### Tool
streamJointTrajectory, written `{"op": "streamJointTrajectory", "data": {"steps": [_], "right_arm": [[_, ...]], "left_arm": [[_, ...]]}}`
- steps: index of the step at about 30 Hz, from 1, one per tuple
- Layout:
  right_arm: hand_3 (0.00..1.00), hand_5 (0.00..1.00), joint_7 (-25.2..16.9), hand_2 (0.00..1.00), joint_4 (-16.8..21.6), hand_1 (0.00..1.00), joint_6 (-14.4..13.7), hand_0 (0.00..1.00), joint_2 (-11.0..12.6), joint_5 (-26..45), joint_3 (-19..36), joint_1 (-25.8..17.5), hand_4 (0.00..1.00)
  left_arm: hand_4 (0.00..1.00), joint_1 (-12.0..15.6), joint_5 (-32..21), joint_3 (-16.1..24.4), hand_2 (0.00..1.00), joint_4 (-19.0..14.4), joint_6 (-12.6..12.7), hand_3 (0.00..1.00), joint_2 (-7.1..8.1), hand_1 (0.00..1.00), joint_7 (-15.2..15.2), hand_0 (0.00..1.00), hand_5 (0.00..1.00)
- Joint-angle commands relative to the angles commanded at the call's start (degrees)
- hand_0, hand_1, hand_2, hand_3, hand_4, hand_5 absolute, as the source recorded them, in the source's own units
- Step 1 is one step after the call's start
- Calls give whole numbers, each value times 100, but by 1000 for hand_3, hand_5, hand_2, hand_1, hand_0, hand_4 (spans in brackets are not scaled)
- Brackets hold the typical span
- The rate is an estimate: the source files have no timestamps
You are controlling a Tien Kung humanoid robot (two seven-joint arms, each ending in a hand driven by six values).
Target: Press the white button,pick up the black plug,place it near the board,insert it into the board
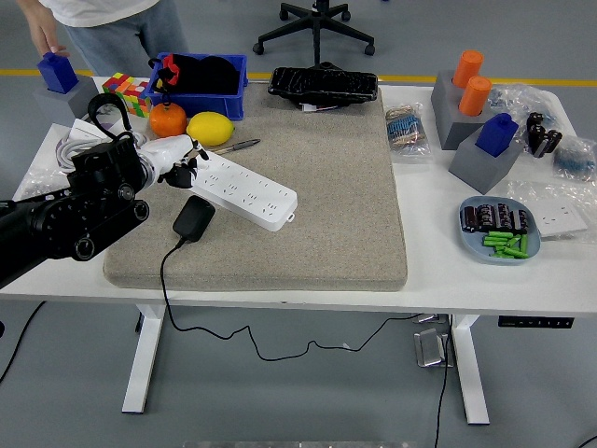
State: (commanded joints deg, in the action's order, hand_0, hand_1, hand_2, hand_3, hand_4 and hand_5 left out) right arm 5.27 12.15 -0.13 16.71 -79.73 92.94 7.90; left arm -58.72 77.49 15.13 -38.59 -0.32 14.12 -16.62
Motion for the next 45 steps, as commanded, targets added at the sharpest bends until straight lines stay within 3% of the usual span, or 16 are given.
{"op": "streamJointTrajectory", "data": {"steps": [5, 15, 36, 45], "right_arm": [[595, 388, 8, 564, -5, 565, 8, 625, 4, 19, -50, 9, 686], [595, 388, 13, 564, 3, 565, 10, 625, 21, 52, -112, 24, 686], [595, 388, 14, 564, 35, 563, 10, 626, 22, 117, -227, 52, 686], [595, 387, 8, 564, 34, 564, 2, 626, 12, 108, -179, 38, 687]], "left_arm": [[2, -145, -270, -430, 159, 277, 5, 795, -191, 2, 10, 56, 2], [2, -290, -487, -751, 157, 734, 36, 794, -463, 2, -2, 53, 2], [2, -312, -977, -1264, 155, 1356, 152, 783, -733, 2, 124, 42, 2], [2, -298, -944, -1218, 156, 1334, 187, 780, -743, 2, 163, 40, 2]]}}
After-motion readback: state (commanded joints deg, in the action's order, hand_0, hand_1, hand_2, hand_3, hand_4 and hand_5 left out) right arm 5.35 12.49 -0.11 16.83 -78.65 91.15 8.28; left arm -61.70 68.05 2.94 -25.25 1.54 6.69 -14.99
